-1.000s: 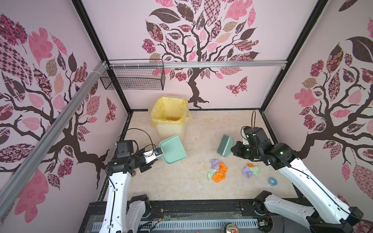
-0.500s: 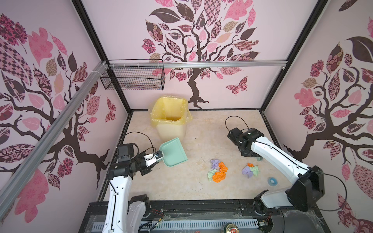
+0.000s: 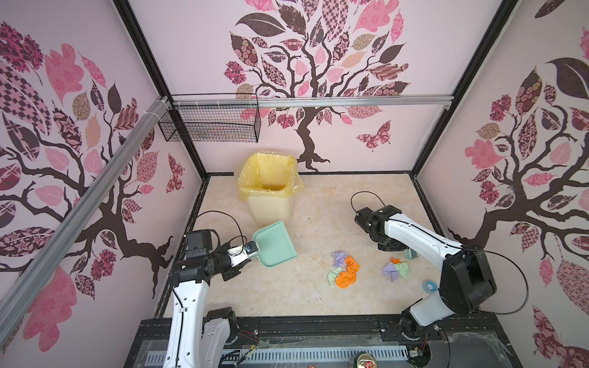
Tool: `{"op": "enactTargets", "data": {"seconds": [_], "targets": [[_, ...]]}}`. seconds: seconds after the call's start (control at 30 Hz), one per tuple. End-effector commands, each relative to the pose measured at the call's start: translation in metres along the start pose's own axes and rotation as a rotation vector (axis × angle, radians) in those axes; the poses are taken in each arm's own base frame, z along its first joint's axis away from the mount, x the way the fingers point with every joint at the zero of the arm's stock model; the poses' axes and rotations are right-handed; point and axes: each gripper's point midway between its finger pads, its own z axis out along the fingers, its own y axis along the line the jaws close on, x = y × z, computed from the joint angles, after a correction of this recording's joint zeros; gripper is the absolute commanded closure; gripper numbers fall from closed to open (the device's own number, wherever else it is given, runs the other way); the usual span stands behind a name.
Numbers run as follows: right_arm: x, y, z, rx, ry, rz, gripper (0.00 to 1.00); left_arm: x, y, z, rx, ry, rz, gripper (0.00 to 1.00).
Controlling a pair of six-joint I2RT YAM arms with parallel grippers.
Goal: Sweep away the paper scraps from the table
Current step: 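Sweep the far purple and green scraps toward the pile with the right gripper's brush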
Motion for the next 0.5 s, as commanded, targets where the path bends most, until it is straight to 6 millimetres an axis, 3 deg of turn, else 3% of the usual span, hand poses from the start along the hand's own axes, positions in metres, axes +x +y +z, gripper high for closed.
{"op": "enactTargets", "data": {"seconds": [0.0,0.1,0.23,0.47], "targets": [[0.007,-0.004,0.001,0.036,0.042,-0.008,1.00,-0.003,-0.008,0.005,0.037,-0.037,-0.010,1.00],[0.017,-0.004,0.005,0.037,0.079,-0.025,1.00,-0.004,-0.010,0.006,0.049,-0.047,-0.004,1.00],[0.047,0.001,0.018,0.029,0.161,-0.057,1.00,-0.001,-0.012,0.009,0.056,-0.043,0.016,1.00],[0.065,0.017,0.015,0.025,0.203,-0.081,1.00,-0.003,-0.016,0.009,0.074,-0.059,0.025,1.00]]}}
